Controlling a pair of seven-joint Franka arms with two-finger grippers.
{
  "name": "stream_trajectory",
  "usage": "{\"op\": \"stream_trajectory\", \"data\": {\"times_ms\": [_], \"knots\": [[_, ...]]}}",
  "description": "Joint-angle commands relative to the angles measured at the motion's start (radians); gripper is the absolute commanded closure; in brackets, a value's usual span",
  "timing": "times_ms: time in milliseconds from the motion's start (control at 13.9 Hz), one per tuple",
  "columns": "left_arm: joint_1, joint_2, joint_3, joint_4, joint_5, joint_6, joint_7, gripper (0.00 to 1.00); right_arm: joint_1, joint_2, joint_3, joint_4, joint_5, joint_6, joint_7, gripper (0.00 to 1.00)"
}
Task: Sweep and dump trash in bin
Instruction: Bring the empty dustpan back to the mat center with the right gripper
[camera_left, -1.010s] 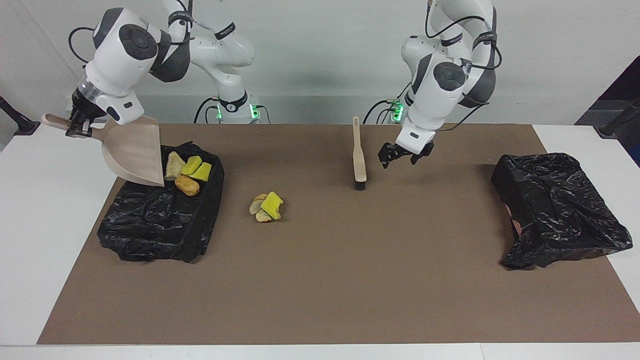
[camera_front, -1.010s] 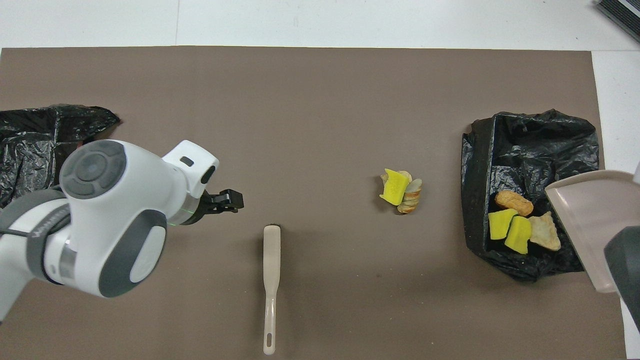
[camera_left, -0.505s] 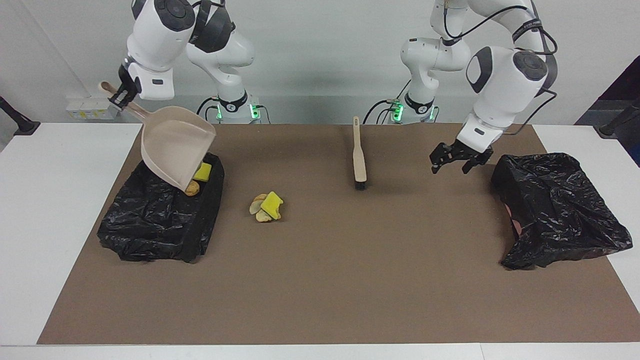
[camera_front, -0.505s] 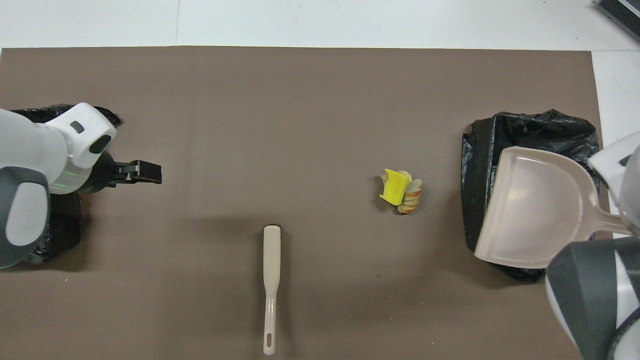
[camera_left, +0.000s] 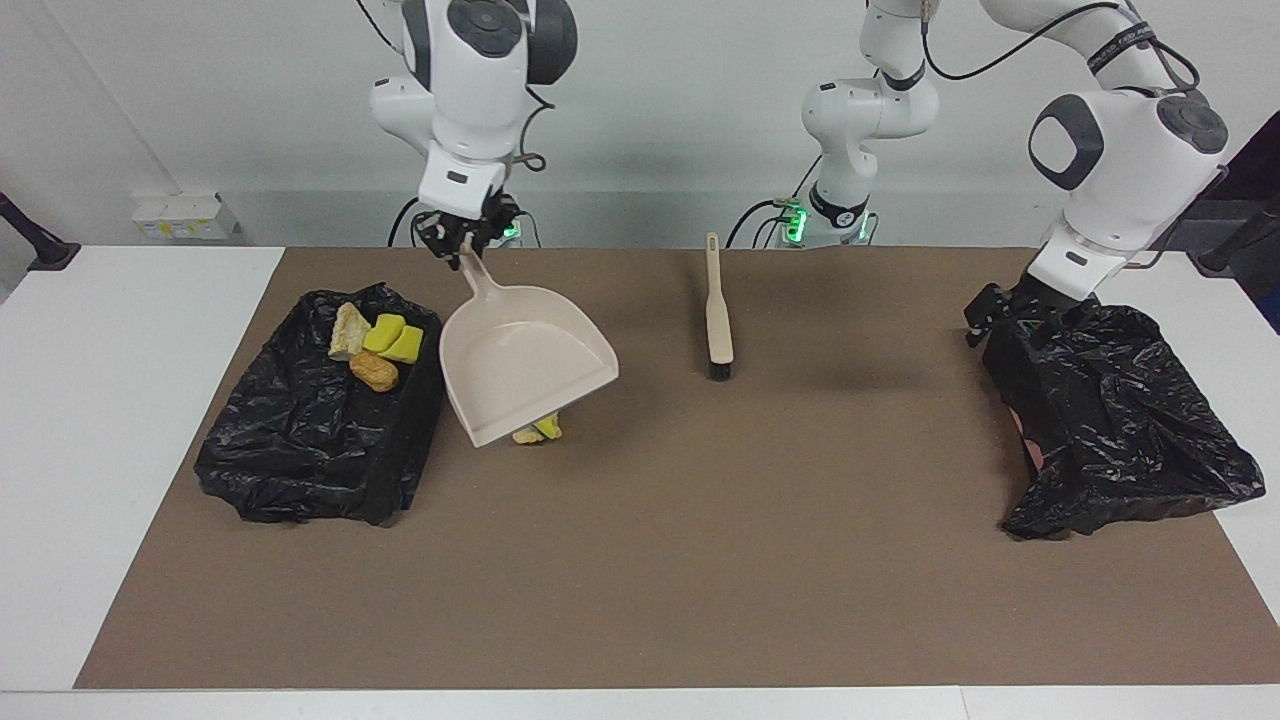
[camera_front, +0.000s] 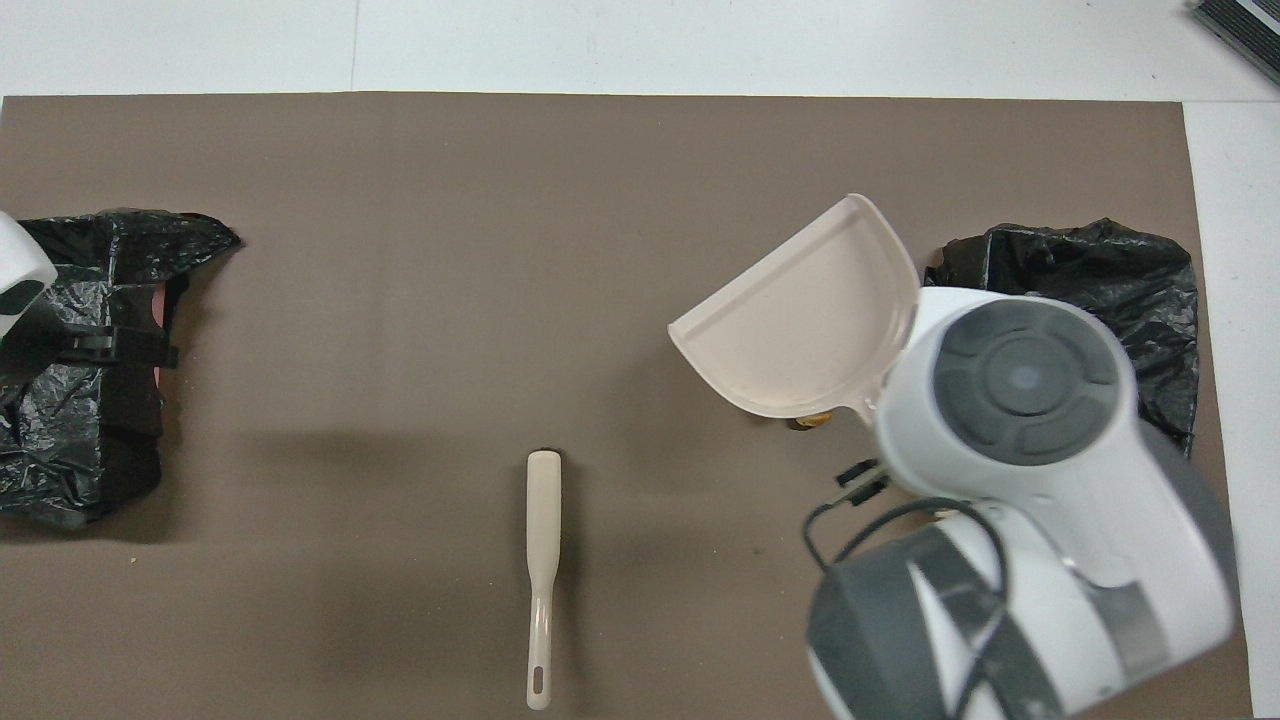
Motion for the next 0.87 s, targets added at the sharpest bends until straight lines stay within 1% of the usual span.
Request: {"op": "stream_trajectory", "data": {"times_ms": [0, 72, 144, 216, 289, 361, 433, 505, 577, 649, 794], "knots": [[0.034, 0.019, -0.014, 0.033, 0.016, -0.022, 0.015, 0.0, 0.082, 0.222, -0.003, 0.144, 0.085, 0.098, 0.323, 1.0], [0.02, 0.022, -0.014, 0.049, 0.019, -0.027, -0.011, 0.0, 0.103, 0.294, -0.003, 0.214, 0.093, 0.132, 0.386, 1.0], [0.012, 0.026, -0.019, 0.075, 0.025, -0.06, -0.078, 0.0, 0.117, 0.37, -0.003, 0.292, 0.094, 0.146, 0.437, 1.0], [0.003, 0.049, -0.024, 0.123, 0.053, -0.109, -0.136, 0.0, 0.142, 0.45, -0.003, 0.382, 0.094, 0.16, 0.506, 1.0], [-0.017, 0.072, -0.027, 0.194, 0.073, -0.184, -0.172, 0.0, 0.172, 0.533, -0.003, 0.458, 0.094, 0.199, 0.584, 1.0], [-0.037, 0.086, -0.027, 0.246, 0.073, -0.237, -0.192, 0.0, 0.206, 0.608, -0.004, 0.521, 0.091, 0.247, 0.642, 1.0], [-0.043, 0.088, -0.027, 0.274, 0.073, -0.269, -0.193, 0.0, 0.231, 0.67, -0.009, 0.57, 0.088, 0.287, 0.673, 1.0], [-0.046, 0.085, -0.027, 0.286, 0.074, -0.301, -0.194, 0.0, 0.24, 0.705, -0.007, 0.598, 0.088, 0.318, 0.689, 1.0], [-0.048, 0.081, -0.03, 0.305, 0.073, -0.332, -0.194, 0.0, 0.242, 0.724, -0.003, 0.609, 0.09, 0.344, 0.707, 1.0], [-0.046, 0.069, -0.04, 0.303, 0.073, -0.341, -0.189, 0.0, 0.246, 0.745, -0.003, 0.615, 0.093, 0.364, 0.739, 1.0], [-0.042, 0.046, -0.044, 0.288, 0.071, -0.345, -0.178, 0.0, 0.286, 0.79, -0.007, 0.62, 0.087, 0.413, 0.753, 1.0]]}}
